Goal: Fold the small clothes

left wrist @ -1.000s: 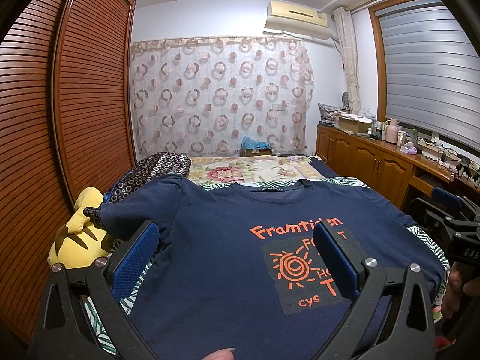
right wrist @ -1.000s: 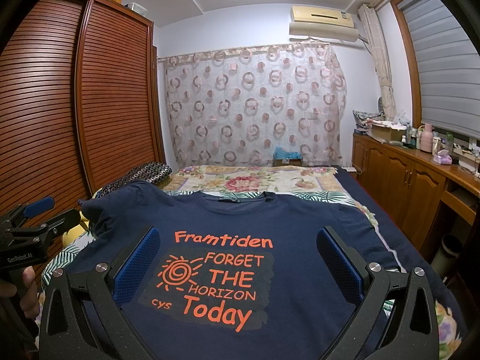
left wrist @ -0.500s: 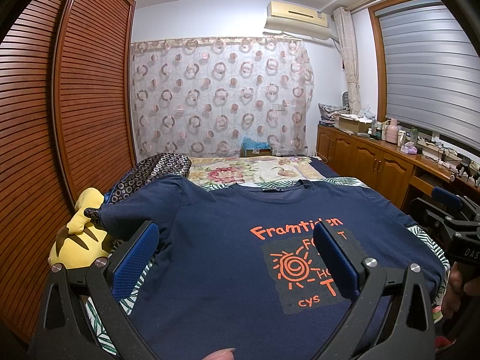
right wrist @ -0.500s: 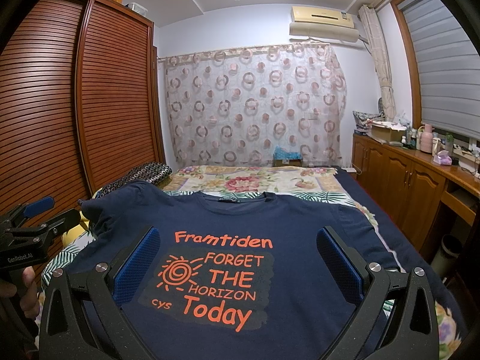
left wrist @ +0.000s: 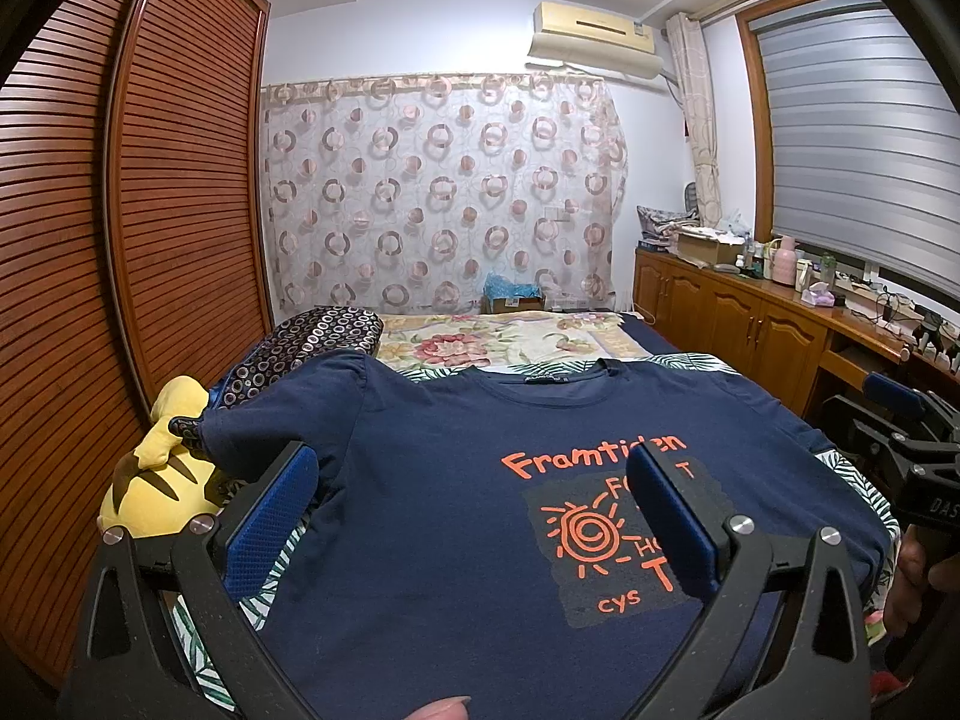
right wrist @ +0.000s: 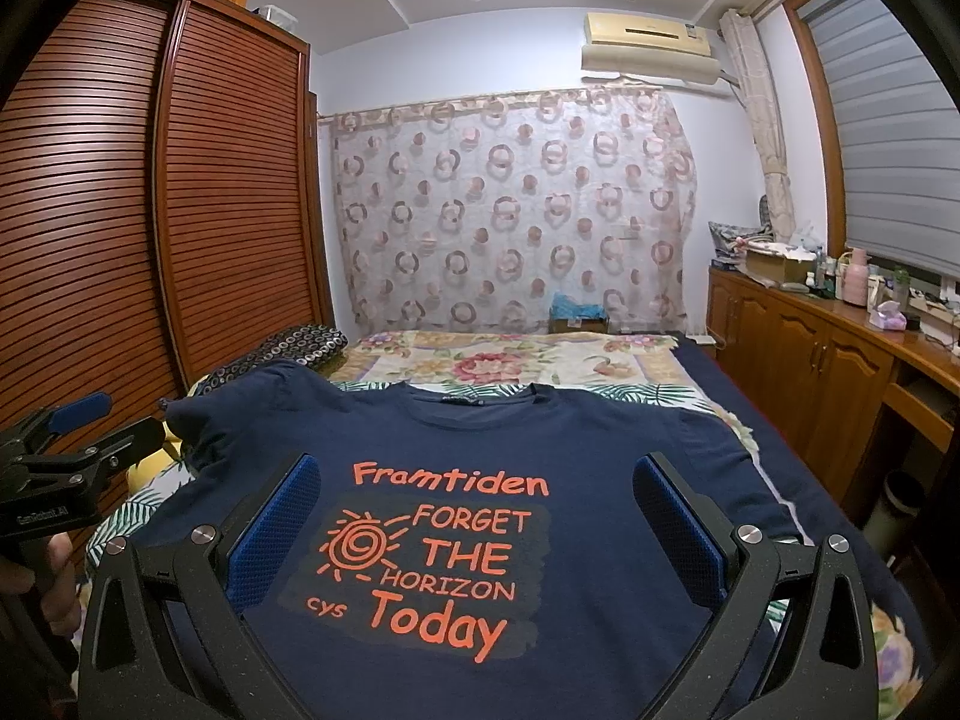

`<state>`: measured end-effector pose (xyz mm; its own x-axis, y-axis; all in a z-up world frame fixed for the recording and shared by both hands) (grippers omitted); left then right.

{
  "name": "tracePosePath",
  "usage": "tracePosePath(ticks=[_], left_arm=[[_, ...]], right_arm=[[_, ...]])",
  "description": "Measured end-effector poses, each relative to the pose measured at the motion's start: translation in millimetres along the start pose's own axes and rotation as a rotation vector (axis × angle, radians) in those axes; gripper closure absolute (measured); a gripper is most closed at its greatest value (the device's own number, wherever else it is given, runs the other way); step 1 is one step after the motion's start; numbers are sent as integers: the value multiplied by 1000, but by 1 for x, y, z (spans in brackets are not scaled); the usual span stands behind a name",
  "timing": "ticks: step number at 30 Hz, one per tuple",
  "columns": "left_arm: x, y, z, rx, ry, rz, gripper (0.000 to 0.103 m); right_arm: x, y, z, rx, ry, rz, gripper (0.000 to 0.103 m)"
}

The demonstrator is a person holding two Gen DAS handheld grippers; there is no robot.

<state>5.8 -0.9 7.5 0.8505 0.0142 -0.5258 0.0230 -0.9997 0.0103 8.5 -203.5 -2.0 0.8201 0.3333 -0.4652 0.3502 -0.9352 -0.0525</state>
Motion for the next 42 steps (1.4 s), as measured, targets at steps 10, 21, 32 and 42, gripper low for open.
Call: tracePosePath(ticks=[10,21,32,42], left_arm=[[3,-5,-3,1,-15,3,0],[30,-39,9,-19,-85,-26,0],[53,-71,20,-21,-138,-26,0],[83,-117,7,-34,-192,22,5]], right_arm=[[4,1,-2,-7,-13,-24,0],[23,-2,-7,-53,-60,-115,0],[49,7,-21,-113,-124,-151,0],[88,11,-36,-177,-192,-194,0]])
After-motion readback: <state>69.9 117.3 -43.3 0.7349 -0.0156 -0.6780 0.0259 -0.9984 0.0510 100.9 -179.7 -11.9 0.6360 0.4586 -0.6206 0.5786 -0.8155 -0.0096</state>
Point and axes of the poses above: each gripper's, at about its wrist camera, not at the fingertips, and x roughly the way its jaws point, y to its right, z to its underside, the point moved 2 cm from there along x, roughly the way its jaws point, and after that the axes turned 11 degrees about -y, right-handed, at the moved point
